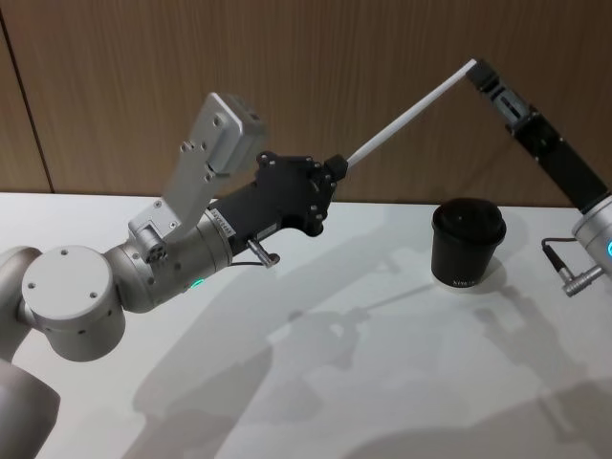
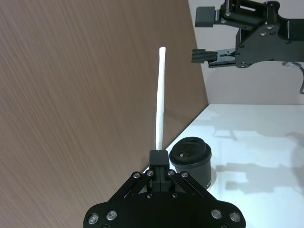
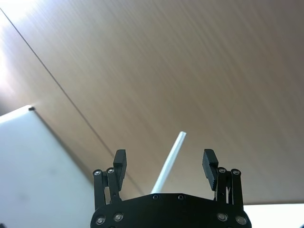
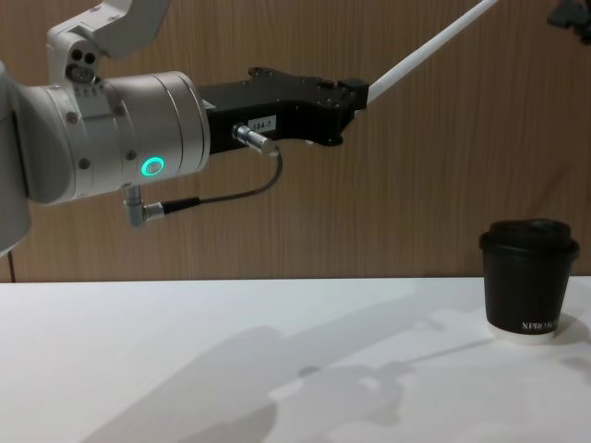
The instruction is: Pick up the straw with one hand, pass it to the other hand, and insert it into the cup.
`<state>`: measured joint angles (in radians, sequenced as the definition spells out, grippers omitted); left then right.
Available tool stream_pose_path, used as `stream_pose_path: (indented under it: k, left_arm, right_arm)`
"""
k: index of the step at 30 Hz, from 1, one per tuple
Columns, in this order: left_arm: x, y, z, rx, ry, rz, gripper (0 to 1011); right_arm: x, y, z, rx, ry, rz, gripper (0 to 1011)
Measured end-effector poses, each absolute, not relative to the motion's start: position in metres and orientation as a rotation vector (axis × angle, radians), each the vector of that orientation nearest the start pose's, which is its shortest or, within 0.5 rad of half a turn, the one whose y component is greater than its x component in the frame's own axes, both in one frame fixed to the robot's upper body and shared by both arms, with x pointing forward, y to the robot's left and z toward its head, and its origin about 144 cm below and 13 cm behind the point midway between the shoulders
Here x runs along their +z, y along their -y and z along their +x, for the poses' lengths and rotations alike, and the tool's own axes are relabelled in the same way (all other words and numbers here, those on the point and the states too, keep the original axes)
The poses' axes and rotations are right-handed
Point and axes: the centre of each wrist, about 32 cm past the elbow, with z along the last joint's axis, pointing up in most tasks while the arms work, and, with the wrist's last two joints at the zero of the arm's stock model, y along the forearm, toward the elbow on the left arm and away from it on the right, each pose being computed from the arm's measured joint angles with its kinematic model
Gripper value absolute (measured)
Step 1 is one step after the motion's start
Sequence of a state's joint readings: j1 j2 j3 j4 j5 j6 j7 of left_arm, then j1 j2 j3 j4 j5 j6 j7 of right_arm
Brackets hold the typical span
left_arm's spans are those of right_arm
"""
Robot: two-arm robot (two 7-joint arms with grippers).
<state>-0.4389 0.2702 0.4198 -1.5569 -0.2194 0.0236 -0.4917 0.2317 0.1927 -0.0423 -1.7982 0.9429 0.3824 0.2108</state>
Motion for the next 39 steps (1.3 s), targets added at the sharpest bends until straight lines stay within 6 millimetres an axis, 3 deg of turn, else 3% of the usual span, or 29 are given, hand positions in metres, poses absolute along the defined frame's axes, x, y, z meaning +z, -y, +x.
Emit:
stream_pose_path:
  k: [17,39]
  left_arm:
    - [1.271,-0.179,0.542,0.687,0.331,-0.027,0]
    - [1.271,-0.179,0.542,0.687,0.331,-0.027,0]
  right_arm:
    - [1.305,0.251,0.511,-0.785,-0.65,0.551,1001]
    - [1.299,0.241,0.534,-0.755,-0.716,0.515,1001]
